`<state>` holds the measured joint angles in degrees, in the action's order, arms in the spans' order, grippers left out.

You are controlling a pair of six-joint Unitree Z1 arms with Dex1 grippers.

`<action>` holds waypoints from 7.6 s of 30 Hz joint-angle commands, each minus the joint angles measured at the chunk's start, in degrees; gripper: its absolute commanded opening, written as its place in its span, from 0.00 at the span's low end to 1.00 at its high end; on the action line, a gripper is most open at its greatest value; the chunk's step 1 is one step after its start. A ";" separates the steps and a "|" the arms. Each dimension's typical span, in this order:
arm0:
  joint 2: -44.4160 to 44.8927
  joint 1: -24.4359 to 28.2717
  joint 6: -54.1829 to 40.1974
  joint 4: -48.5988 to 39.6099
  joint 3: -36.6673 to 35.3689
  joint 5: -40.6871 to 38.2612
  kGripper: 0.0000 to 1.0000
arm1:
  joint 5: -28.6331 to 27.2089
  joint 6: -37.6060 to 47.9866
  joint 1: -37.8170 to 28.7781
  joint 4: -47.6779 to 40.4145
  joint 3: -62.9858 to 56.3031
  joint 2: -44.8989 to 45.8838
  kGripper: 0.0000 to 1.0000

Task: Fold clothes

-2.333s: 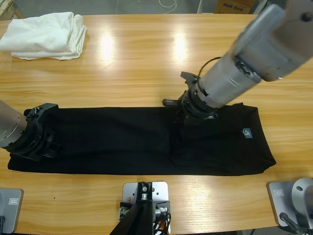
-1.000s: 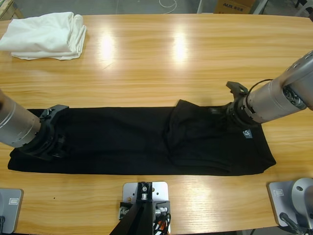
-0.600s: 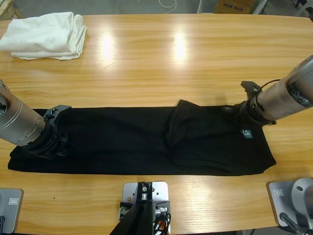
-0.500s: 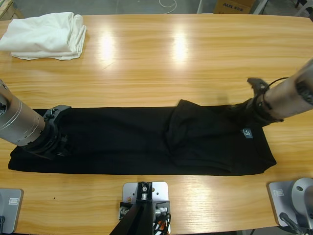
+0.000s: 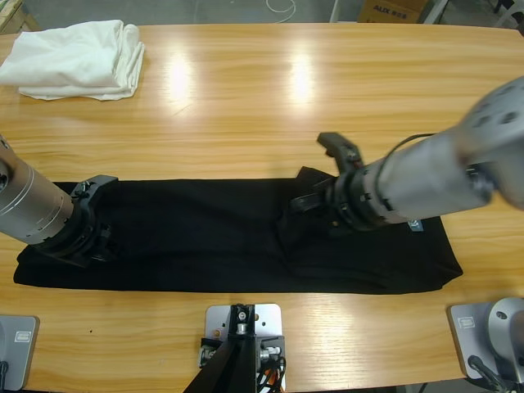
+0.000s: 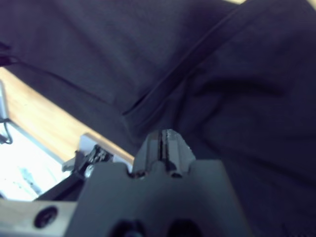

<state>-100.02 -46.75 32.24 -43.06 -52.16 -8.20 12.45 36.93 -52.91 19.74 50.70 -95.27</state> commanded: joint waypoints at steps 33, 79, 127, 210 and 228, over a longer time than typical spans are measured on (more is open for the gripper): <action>2.90 -0.98 -1.04 3.51 0.90 1.16 1.00 | -14.02 3.68 -4.92 31.11 21.67 -12.39 1.00; 12.06 11.50 -2.75 5.99 2.06 3.10 1.00 | -15.60 -23.62 18.81 41.63 34.14 -14.41 1.00; -5.83 36.57 -20.48 32.78 20.87 -26.50 0.00 | -10.08 -22.69 16.96 41.57 23.64 -6.73 1.00; -43.31 -0.45 -16.09 -51.86 -109.25 -22.50 0.00 | -7.44 -24.24 24.61 32.13 15.15 -9.05 1.00; -51.20 -2.03 -13.17 -51.27 -126.86 -22.53 0.00 | -7.27 -24.54 24.96 31.77 14.96 -9.32 1.00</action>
<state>-145.40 -48.22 17.47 -86.54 -149.77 -30.96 4.42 13.43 -28.41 52.09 67.07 -102.21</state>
